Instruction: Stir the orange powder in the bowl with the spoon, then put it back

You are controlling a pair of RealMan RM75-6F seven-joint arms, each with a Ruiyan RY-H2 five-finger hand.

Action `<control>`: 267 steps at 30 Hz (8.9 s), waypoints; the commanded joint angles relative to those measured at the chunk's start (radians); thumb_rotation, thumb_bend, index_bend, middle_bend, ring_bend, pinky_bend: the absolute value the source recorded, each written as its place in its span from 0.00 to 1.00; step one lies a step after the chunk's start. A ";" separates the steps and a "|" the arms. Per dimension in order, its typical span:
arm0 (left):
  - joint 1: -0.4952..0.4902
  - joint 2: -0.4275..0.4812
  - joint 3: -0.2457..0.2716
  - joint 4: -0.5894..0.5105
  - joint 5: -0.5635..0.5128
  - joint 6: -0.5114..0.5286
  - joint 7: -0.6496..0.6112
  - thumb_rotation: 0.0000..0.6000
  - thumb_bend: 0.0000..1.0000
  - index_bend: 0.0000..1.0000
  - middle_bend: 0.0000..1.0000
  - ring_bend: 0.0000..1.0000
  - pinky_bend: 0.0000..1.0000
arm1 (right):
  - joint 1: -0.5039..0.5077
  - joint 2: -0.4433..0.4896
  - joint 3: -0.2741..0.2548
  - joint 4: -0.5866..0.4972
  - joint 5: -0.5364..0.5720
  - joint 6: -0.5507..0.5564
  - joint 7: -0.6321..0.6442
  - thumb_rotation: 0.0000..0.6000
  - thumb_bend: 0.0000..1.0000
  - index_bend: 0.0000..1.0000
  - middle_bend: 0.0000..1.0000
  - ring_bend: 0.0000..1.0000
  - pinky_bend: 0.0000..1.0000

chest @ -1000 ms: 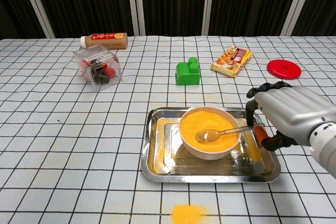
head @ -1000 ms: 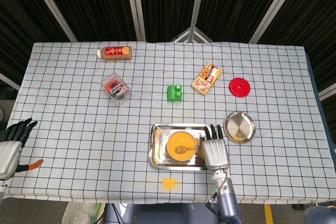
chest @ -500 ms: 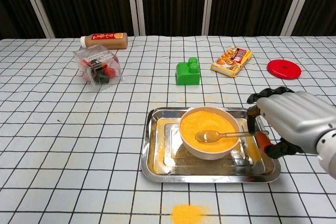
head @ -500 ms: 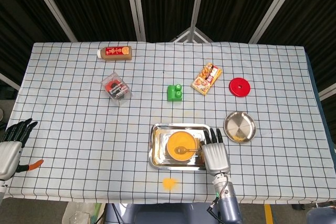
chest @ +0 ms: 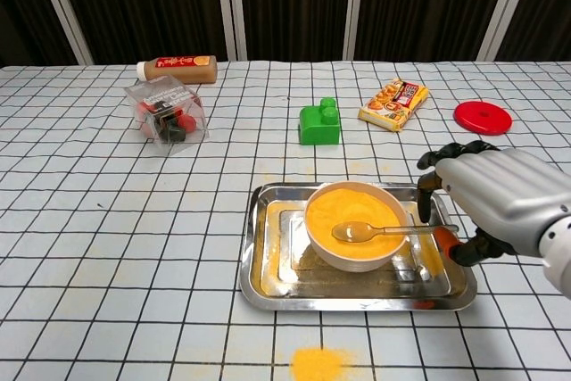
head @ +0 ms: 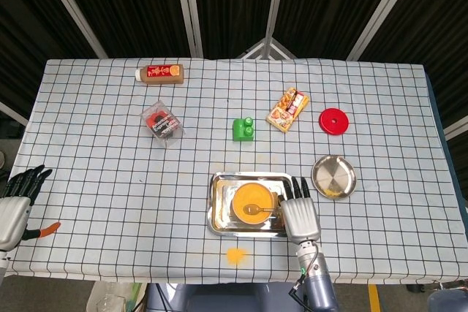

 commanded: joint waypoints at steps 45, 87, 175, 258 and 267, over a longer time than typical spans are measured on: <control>0.001 0.001 0.000 -0.004 -0.006 -0.003 -0.004 1.00 0.00 0.00 0.00 0.00 0.00 | -0.016 -0.044 -0.019 0.093 -0.116 -0.023 0.036 1.00 0.43 0.49 0.46 0.16 0.00; 0.001 0.003 0.000 -0.008 -0.010 -0.007 -0.007 1.00 0.00 0.00 0.00 0.00 0.00 | -0.035 -0.066 -0.005 0.125 -0.143 -0.054 0.074 1.00 0.46 0.59 0.50 0.23 0.00; 0.000 0.009 0.000 -0.021 -0.017 -0.014 -0.016 1.00 0.00 0.00 0.00 0.00 0.00 | -0.017 0.021 0.032 -0.037 -0.217 -0.052 -0.097 1.00 0.94 0.92 0.81 0.55 0.00; -0.002 0.005 0.002 -0.016 -0.018 -0.019 -0.009 1.00 0.00 0.00 0.00 0.00 0.00 | 0.053 0.043 0.014 0.091 -0.243 -0.126 -0.054 1.00 0.94 0.95 0.83 0.56 0.01; -0.002 0.005 0.003 -0.017 -0.018 -0.019 -0.008 1.00 0.00 0.00 0.00 0.00 0.00 | 0.046 0.051 0.004 0.084 -0.242 -0.124 -0.055 1.00 0.94 0.95 0.83 0.56 0.01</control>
